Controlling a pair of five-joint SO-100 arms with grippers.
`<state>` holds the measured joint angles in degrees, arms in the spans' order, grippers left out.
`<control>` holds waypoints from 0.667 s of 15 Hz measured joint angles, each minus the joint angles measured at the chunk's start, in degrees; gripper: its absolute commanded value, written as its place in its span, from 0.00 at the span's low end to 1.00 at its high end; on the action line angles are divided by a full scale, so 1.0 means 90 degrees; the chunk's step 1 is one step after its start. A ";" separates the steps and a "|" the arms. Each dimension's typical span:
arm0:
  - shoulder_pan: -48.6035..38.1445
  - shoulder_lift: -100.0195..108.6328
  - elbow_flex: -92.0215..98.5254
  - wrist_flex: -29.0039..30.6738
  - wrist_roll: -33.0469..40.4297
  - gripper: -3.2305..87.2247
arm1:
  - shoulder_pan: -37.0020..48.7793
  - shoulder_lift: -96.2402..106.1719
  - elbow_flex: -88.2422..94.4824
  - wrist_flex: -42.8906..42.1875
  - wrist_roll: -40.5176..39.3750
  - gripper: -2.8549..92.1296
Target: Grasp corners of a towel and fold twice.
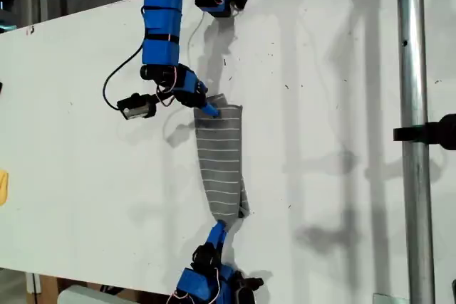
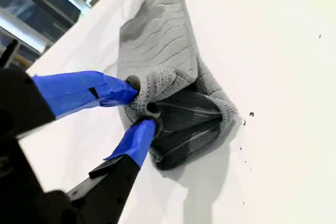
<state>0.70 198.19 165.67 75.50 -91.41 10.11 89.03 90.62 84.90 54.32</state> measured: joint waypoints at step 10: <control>0.3320 0.0010 0.1045 0.0000 -0.1660 0.21 | 0.0176 0.5693 0.3652 0.0117 0.1543 0.45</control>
<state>30.59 198.28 175.08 75.50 -106.35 11.69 140.27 123.49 85.96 68.20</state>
